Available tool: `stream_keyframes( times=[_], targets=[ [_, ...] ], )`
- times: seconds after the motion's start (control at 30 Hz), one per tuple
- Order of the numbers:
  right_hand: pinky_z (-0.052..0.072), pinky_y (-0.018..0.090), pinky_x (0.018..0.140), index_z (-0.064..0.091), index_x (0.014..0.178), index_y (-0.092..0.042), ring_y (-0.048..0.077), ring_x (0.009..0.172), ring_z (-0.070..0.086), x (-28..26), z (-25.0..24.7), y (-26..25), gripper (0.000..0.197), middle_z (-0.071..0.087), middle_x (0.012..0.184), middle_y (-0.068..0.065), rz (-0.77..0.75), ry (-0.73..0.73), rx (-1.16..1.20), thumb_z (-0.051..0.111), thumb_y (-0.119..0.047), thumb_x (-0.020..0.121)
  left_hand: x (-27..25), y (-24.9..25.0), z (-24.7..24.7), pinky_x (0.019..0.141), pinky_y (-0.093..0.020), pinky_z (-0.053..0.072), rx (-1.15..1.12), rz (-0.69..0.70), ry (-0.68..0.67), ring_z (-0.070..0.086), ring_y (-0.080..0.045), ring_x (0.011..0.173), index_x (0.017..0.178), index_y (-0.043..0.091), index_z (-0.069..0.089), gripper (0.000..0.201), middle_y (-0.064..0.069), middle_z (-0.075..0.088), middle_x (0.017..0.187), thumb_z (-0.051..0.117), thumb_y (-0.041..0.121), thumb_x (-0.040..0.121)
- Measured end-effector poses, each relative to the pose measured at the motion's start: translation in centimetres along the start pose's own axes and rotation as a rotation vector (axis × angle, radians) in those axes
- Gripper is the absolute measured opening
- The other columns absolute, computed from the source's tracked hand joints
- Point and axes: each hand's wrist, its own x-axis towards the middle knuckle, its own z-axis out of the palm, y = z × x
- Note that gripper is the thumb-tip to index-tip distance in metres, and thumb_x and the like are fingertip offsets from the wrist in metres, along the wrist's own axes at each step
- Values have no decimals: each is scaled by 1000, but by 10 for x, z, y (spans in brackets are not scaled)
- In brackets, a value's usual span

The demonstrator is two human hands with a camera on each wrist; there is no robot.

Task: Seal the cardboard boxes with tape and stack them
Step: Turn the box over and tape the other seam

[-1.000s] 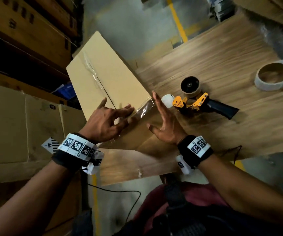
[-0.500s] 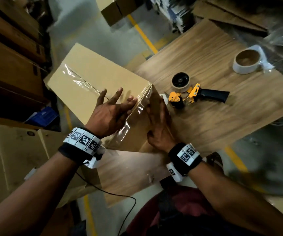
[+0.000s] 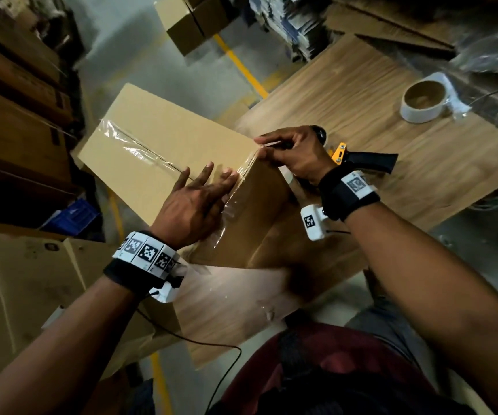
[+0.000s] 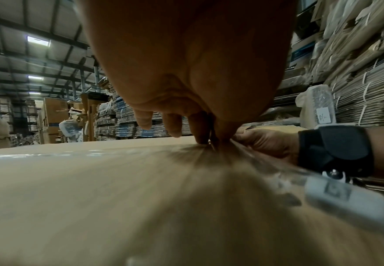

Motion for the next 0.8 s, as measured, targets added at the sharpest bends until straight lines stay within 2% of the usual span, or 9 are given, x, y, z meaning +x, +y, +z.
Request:
stream_keyframes(
  times=[0.13, 0.23, 0.33, 0.4, 0.47, 0.5, 0.57, 0.7, 0.8],
  targets=[
    [64, 34, 77, 76, 112, 1, 13, 82, 75, 5, -1, 9, 36, 79, 94, 4, -27, -21, -34, 87, -3, 78, 0, 1, 0, 125, -64, 14, -18, -11, 3, 15, -25, 157, 162, 29, 35, 55, 6, 37, 164, 29, 39, 108],
    [64, 34, 79, 78, 111, -9, 11, 86, 76, 9, -8, 9, 38, 79, 101, -1, -95, -44, -212, 91, -15, 76, 0, 0, -1, 125, -64, 15, -31, -12, -5, 14, -24, 157, 162, 29, 35, 54, 11, 34, 164, 30, 39, 109],
    [63, 42, 83, 71, 128, -20, 15, 95, 75, 9, -18, 8, 59, 76, 114, -4, -132, -164, -386, 92, -22, 73, 0, -6, -7, 126, -55, 23, -111, -33, -38, 17, -22, 156, 160, 30, 39, 53, 16, 31, 161, 35, 37, 108],
    [59, 44, 95, 51, 151, -31, 19, 120, 65, 2, -27, 14, 92, 58, 147, -4, -229, -264, -634, 93, -37, 69, -7, -9, -14, 118, -48, 40, -179, -106, 23, 34, -21, 151, 155, 32, 48, 52, 4, 43, 158, 41, 34, 104],
    [45, 44, 114, 27, 162, -38, 26, 148, 39, -3, -28, 17, 111, 18, 169, -5, -341, -295, -802, 85, -63, 71, -18, -10, -22, 102, -37, 52, -206, -195, 161, 61, -19, 128, 148, 36, 57, 43, -7, 58, 148, 50, 33, 106],
    [40, 46, 117, 23, 162, -40, 28, 153, 30, -4, -22, 15, 107, 5, 172, -2, -396, -276, -833, 75, -73, 75, -26, -10, -22, 95, -29, 51, -215, -234, 206, 66, -16, 113, 144, 37, 61, 38, -6, 62, 144, 56, 31, 106],
    [35, 52, 119, 33, 159, -40, 31, 155, 23, -3, -1, 9, 83, 4, 173, 8, -554, -258, -895, 56, -77, 88, -48, -11, -12, 86, -23, 49, -216, -259, 255, 68, -13, 105, 140, 36, 65, 36, -1, 65, 140, 60, 26, 105],
    [35, 56, 117, 61, 144, -28, 45, 152, 27, -6, 30, 22, 64, 37, 162, 19, -775, -245, -1019, 50, -68, 95, -94, -17, 11, 110, -24, 46, -329, -293, 270, 46, 17, 131, 140, 33, 63, 38, 14, 58, 143, 55, 15, 107],
    [20, 60, 121, 47, 153, -31, 43, 155, 17, -11, 26, 26, 76, 29, 166, 16, -776, -202, -1155, 62, -66, 88, -118, -29, 23, 125, -24, 27, -346, -214, 173, 31, 9, 148, 149, 25, 55, 71, 9, 47, 157, 50, -17, 91]
  ],
)
